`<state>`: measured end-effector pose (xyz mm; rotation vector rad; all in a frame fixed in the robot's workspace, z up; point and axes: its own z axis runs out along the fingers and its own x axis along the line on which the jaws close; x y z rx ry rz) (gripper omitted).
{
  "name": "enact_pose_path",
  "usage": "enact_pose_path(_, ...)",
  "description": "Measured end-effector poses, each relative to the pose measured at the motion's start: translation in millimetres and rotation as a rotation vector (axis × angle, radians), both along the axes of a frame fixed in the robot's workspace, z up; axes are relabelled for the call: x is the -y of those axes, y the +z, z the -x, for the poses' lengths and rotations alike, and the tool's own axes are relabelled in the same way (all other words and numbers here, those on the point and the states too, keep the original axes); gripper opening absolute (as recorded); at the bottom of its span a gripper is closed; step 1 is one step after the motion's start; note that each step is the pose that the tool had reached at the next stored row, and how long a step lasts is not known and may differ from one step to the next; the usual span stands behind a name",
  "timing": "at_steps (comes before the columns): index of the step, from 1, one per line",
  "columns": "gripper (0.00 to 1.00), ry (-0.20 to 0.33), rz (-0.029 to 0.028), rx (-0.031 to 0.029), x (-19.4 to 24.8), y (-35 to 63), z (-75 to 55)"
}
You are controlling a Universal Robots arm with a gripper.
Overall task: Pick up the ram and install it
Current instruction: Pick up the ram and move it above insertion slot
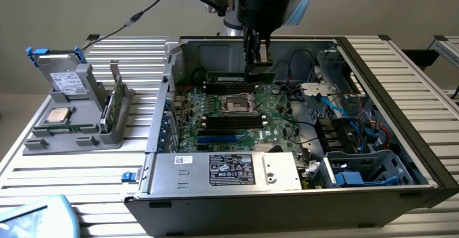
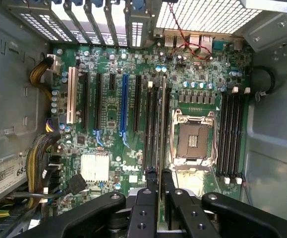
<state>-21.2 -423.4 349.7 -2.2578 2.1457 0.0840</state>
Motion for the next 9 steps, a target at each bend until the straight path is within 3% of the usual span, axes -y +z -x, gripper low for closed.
enact_pose_path(9, 0.15, 0.000, -0.0001, 0.0028, 0.0, -16.3, 0.2)
